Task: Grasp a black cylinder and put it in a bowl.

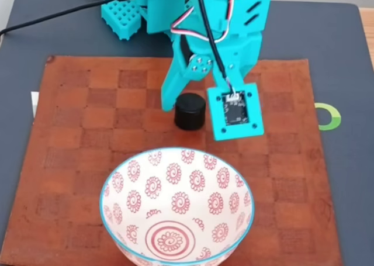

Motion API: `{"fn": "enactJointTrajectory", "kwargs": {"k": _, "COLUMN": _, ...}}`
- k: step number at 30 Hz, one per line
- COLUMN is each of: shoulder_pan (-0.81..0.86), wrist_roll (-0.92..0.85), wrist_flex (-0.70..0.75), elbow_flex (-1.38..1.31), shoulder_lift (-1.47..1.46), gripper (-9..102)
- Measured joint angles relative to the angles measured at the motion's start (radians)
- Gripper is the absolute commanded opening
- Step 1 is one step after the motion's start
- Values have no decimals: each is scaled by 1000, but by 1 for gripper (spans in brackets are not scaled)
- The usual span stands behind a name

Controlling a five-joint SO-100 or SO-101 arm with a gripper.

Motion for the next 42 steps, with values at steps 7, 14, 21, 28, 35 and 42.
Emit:
{"fn": "enactJointTrajectory", "kwargs": {"k": 7, "shoulder_pan": 8, "wrist_roll": 0, "wrist_flex": 2, "elbow_flex": 0, "shoulder_lift": -14, "gripper": 28}}
{"fn": "enactJointTrajectory", "kwargs": {"k": 14, "shoulder_pan": 40, "wrist_roll": -3, "wrist_flex": -5, "elbow_flex": 0, "shoulder_lift": -14, "gripper": 28}}
{"fn": "enactJointTrajectory", "kwargs": {"k": 21, "shoulder_pan": 61, "wrist_roll": -12, "wrist_flex": -6, "elbow_flex": 3, "shoulder_lift": -14, "gripper": 28}}
{"fn": "enactJointTrajectory", "kwargs": {"k": 28, "shoulder_pan": 81, "wrist_roll": -21, "wrist_flex": -6, "elbow_flex": 3, "shoulder_lift": -14, "gripper": 22}}
{"fn": "enactJointTrajectory", "kwargs": {"k": 35, "shoulder_pan": 74, "wrist_roll": -21, "wrist_flex": -6, "elbow_flex": 6, "shoulder_lift": -14, "gripper": 20}}
{"fn": "enactJointTrajectory", "kwargs": {"k": 42, "shoulder_pan": 74, "wrist_roll": -21, "wrist_flex": -6, "elbow_flex": 6, "shoulder_lift": -14, "gripper": 18}}
